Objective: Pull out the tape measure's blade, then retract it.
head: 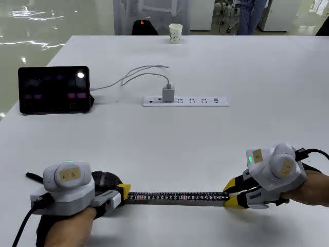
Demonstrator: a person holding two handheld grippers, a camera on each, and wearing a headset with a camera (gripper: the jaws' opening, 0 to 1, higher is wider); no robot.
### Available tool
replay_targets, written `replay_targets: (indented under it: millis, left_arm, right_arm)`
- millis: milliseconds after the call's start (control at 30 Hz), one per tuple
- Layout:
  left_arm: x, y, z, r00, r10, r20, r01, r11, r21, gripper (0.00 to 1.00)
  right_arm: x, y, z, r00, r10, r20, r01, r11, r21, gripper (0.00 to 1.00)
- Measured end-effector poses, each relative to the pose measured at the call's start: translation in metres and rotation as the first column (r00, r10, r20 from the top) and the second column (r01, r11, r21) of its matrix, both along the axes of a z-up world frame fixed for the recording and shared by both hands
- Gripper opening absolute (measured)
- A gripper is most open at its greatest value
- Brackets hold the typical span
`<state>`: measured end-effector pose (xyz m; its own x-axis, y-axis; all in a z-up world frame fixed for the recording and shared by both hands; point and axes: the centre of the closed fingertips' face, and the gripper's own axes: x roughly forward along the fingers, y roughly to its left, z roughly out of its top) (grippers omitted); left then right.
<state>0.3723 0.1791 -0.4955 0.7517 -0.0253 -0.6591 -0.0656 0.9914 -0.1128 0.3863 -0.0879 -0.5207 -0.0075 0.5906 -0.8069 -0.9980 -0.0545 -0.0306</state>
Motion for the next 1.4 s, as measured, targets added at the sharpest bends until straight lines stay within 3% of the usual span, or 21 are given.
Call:
replay_targets:
  millis: [733,1400]
  left_arm:
    - [0.000,0.001,-0.001,1.000,-0.007,-0.014,0.007,1.000,0.005,0.58]
    - [0.001,0.001,0.000,1.000,-0.011,-0.016,0.011,1.000,-0.005,0.59]
  right_arm:
    - [-0.001,0.001,0.000,1.000,-0.001,-0.005,0.001,1.000,-0.002,0.10]
    - [-0.002,0.017,0.000,1.000,0.014,-0.007,-0.014,1.000,0.006,0.10]
